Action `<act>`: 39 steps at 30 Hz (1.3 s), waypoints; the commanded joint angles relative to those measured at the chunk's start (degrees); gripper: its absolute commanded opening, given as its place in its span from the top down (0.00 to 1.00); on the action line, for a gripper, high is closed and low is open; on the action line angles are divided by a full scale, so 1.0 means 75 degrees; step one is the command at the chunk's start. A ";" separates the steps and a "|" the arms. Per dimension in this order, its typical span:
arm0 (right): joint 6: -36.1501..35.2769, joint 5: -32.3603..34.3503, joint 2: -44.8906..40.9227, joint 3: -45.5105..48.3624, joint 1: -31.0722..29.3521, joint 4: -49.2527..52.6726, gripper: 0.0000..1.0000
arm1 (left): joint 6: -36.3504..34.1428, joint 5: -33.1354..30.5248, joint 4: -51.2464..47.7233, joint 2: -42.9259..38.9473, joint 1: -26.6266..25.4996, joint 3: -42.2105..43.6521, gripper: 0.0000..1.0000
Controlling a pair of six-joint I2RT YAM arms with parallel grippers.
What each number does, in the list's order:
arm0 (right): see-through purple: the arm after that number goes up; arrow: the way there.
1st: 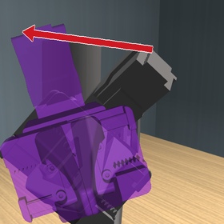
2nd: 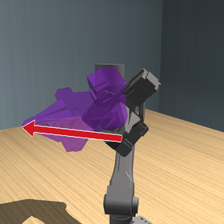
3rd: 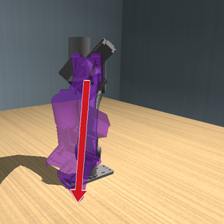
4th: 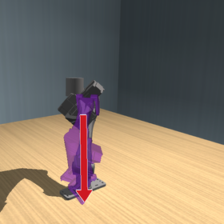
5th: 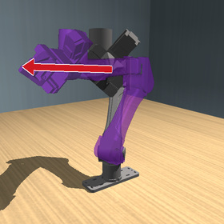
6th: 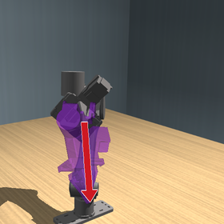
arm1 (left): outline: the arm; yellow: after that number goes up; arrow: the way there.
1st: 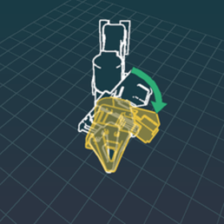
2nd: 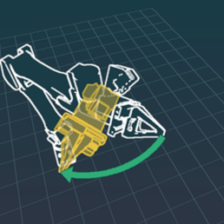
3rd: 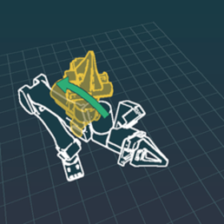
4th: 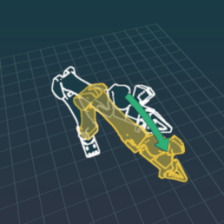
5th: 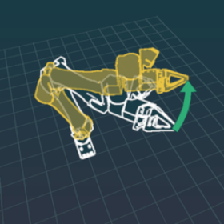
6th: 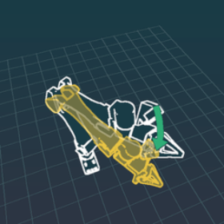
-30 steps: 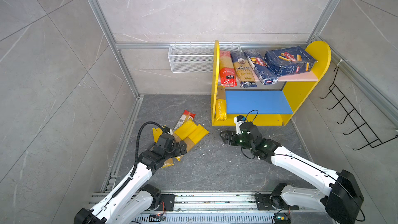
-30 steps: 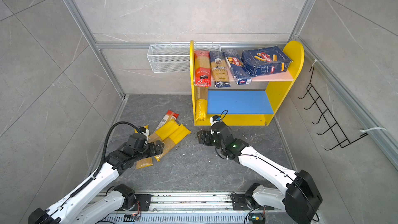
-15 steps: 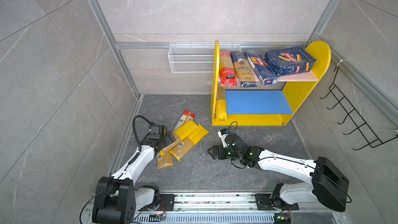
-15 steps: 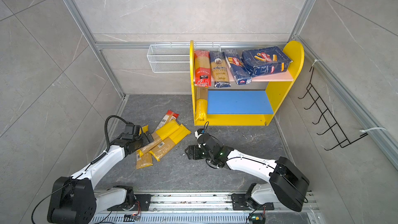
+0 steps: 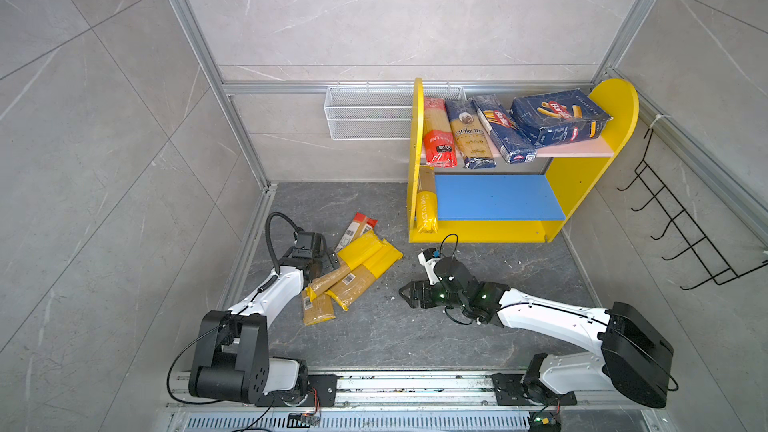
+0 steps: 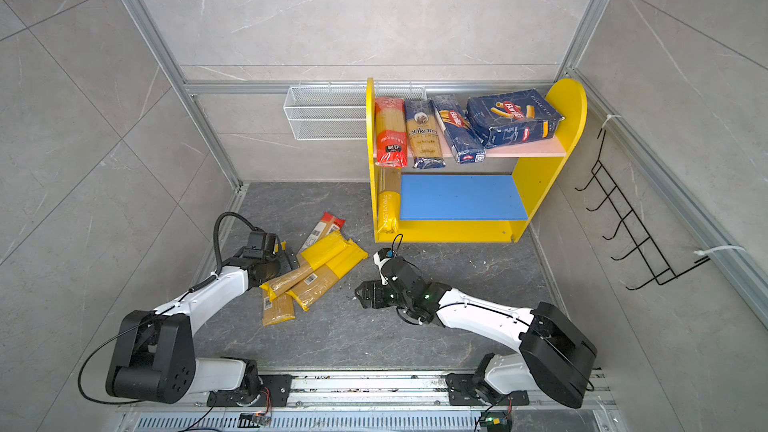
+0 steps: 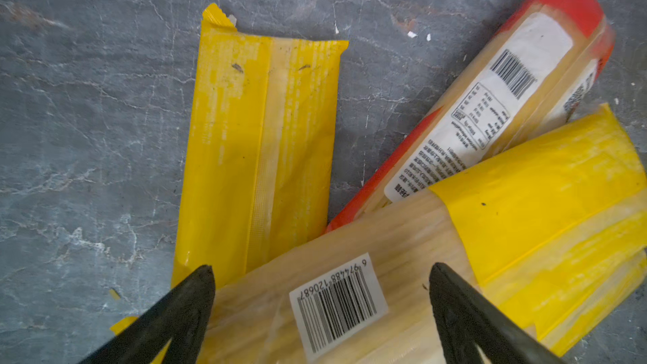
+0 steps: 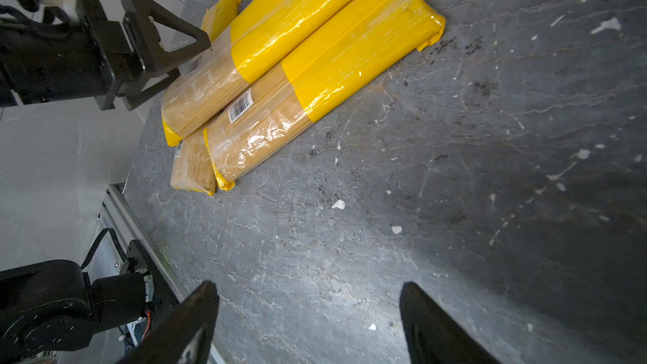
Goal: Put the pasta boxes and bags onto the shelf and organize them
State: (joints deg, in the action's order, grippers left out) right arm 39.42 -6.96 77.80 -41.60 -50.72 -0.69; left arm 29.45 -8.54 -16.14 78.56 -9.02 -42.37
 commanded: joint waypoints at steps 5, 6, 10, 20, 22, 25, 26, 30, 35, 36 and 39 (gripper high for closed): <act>-0.0054 -0.0097 -0.0231 0.0249 0.0006 -0.0131 0.17 | 0.0353 0.0822 0.0700 -0.0293 -0.0787 0.0833 0.11; -0.0029 -0.0091 -0.0254 0.0299 0.0007 -0.0142 0.17 | 0.0472 0.0833 0.0733 -0.0342 -0.1088 0.0956 0.11; 0.0050 -0.0079 -0.0271 0.0402 0.0002 -0.0154 0.17 | 0.1086 0.0810 0.0985 -0.0385 -0.2162 0.1327 0.11; 0.0182 0.0113 -0.0663 0.0756 -0.0008 0.0134 0.17 | 0.2539 0.0880 0.2346 0.0124 -0.4441 0.1631 0.11; 0.0148 0.0249 -0.0789 0.0815 -0.0008 0.0302 0.17 | 0.2645 0.0866 0.2460 0.0208 -0.4751 0.1518 0.11; 0.0103 0.0465 -0.0881 0.0875 -0.0017 0.0551 0.17 | 0.2667 0.0871 0.2511 0.0204 -0.5192 0.1285 0.11; 0.0105 0.0523 -0.0865 0.0861 -0.0017 0.0625 0.17 | 0.2636 0.0858 0.2410 0.0142 -0.5290 0.1216 0.11; 0.0157 0.0787 -0.0689 0.0826 -0.0034 0.0768 0.17 | 0.2668 0.0278 0.1601 -0.0777 -0.5337 0.1323 0.11; 0.0127 0.1299 -0.0203 0.0525 -0.0039 0.1156 0.17 | 0.2506 -0.0820 -0.0354 -0.2360 -0.5302 0.1367 0.10; 0.0103 0.1354 -0.0062 0.0418 -0.0042 0.1237 0.17 | 0.2517 -0.0925 -0.0608 -0.2651 -0.5283 0.1400 0.10; 0.0076 0.1444 0.0532 0.0049 -0.0036 0.1367 0.17 | 0.2575 -0.1131 -0.1216 -0.3470 -0.5224 0.1532 0.08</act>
State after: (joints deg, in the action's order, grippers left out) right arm 40.32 1.19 78.81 -37.98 -50.72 6.85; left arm 48.07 -12.60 -16.75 56.01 -48.71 -31.42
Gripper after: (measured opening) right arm 0.832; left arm 0.916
